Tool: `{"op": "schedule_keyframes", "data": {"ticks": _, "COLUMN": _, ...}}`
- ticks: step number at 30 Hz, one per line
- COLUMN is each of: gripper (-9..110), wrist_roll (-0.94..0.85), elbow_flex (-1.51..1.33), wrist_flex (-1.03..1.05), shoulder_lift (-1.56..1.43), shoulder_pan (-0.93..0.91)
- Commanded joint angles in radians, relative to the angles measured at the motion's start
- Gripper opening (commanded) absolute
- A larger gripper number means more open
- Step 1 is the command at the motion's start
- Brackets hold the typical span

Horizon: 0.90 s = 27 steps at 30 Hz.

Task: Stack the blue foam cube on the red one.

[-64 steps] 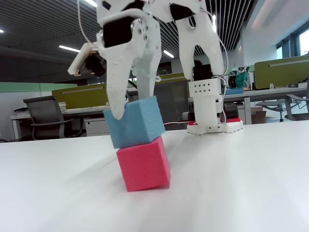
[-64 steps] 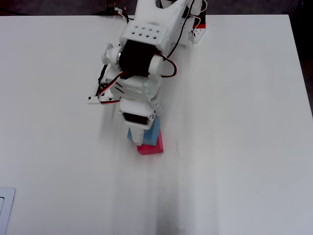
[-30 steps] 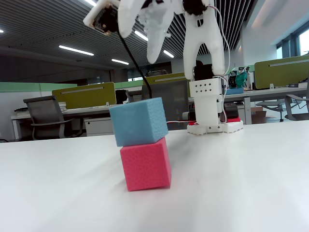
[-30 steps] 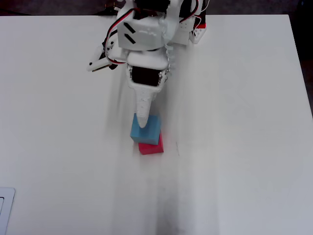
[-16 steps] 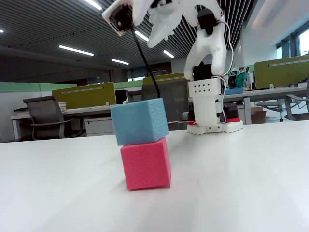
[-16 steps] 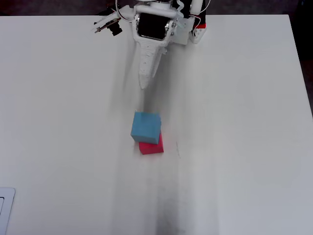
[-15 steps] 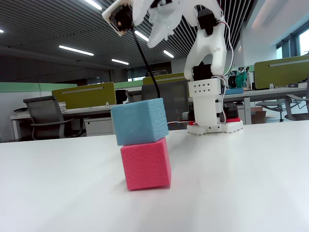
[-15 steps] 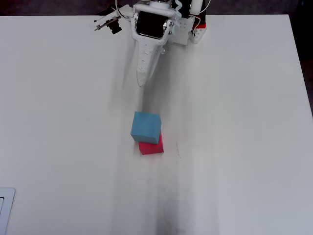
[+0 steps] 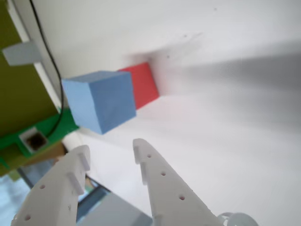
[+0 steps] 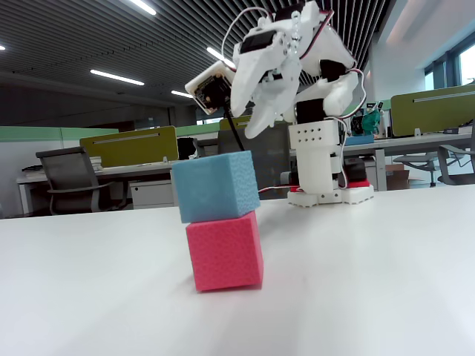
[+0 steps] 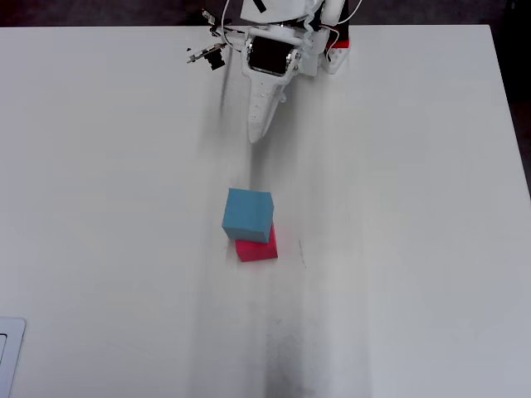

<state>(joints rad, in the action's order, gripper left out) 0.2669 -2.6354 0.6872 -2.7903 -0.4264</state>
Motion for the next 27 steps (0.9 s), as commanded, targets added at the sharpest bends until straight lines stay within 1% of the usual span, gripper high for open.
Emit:
{"op": "schedule_keyframes", "data": {"ticks": 1, "gripper": 9, "wrist_roll": -0.006, "elbow_flex": -0.052, "wrist_flex": -0.021, "shoulder_lift": -0.083, "shoulder_pan": 0.008}}
{"op": "schedule_keyframes", "data": {"ticks": 5, "gripper": 9, "wrist_roll": -0.011, "elbow_flex": -0.150, "wrist_flex": -0.025, "shoulder_lift": -0.195, "shoulder_pan": -0.025}}
{"op": "schedule_keyframes", "data": {"ticks": 6, "gripper": 9, "wrist_roll": -0.011, "elbow_flex": -0.235, "wrist_flex": 0.002, "shoulder_lift": -0.305, "shoulder_pan": -0.051}}
{"op": "schedule_keyframes", "data": {"ticks": 12, "gripper": 9, "wrist_roll": -0.012, "elbow_flex": -0.293, "wrist_flex": 0.035, "shoulder_lift": -0.390, "shoulder_pan": -0.064}}
{"op": "schedule_keyframes", "data": {"ticks": 27, "gripper": 10, "wrist_roll": -0.012, "elbow_flex": -0.310, "wrist_flex": 0.032, "shoulder_lift": -0.397, "shoulder_pan": -0.052}}
